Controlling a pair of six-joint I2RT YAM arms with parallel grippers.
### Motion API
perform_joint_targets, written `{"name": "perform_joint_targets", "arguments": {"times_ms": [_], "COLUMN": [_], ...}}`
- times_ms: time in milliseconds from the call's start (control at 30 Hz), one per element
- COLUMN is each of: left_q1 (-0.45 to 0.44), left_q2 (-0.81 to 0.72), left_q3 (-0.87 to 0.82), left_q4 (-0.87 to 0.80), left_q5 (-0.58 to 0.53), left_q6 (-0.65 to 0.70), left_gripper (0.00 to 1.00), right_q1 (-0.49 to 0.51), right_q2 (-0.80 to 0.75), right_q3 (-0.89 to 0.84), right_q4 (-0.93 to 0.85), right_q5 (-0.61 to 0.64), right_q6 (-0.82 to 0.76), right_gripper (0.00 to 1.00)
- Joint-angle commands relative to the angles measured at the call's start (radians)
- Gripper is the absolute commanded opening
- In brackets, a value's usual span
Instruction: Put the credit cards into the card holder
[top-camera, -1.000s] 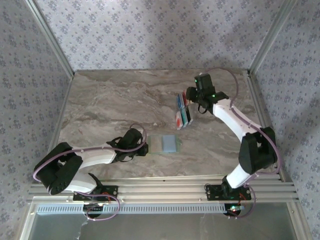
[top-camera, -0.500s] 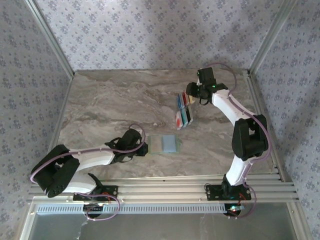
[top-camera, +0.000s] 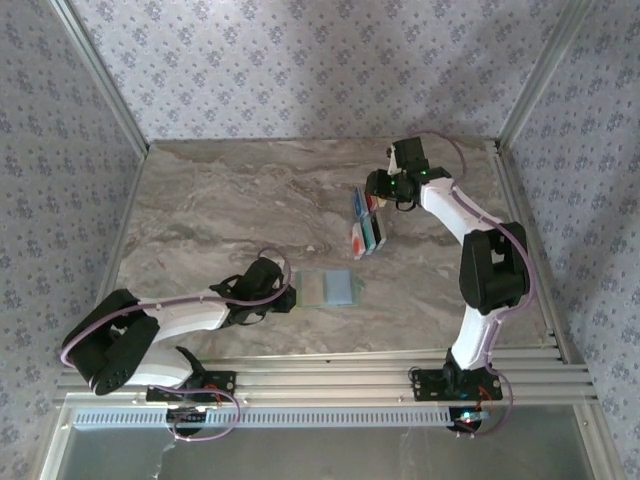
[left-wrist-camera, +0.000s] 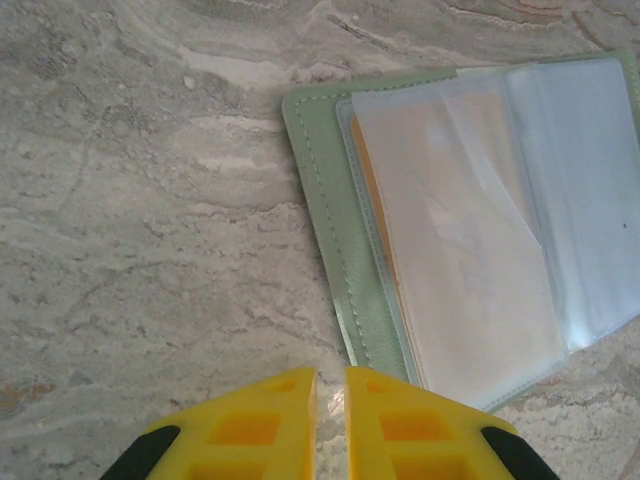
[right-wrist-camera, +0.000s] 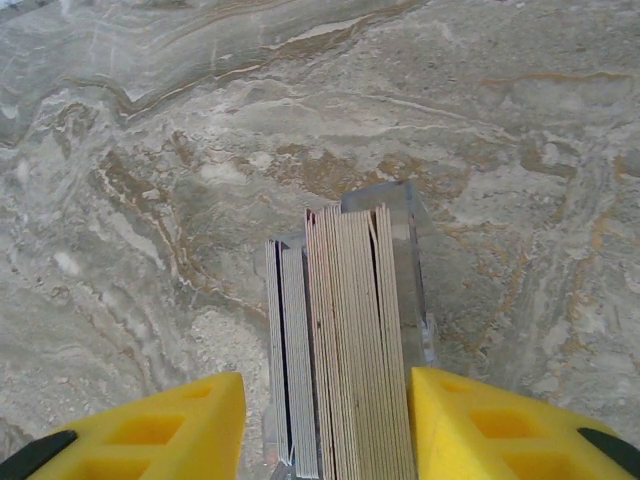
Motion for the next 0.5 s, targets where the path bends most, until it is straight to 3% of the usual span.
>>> {"name": "perform_joint_targets", "arguments": {"times_ms": [0, 267, 467], "left_q1": [0.007, 0.006, 0.006], "left_q2": [-0.022, -0.04, -0.041], "left_q3": [0.005, 0.0, -0.001], "left_q4": [-0.023, -0.03, -0.033], "left_q5": [-0.005, -0.006, -0.008], "left_q6": [0.01, 0.01, 0.009], "left_gripper": [0.15, 0.15, 0.15], "right_q1": [0.002, -0.001, -0.002], "right_q2": [0.015, -0.004, -0.02], "right_q3": [0.037, 0.025, 0.014], "right_q4": [-0.001, 0.003, 0.009], "right_q5": [-0.088, -0.108, -0.106], "right_q6": [-0.032, -0.036, -0.033], "right_gripper": [0.47, 0.44, 0.35]}}
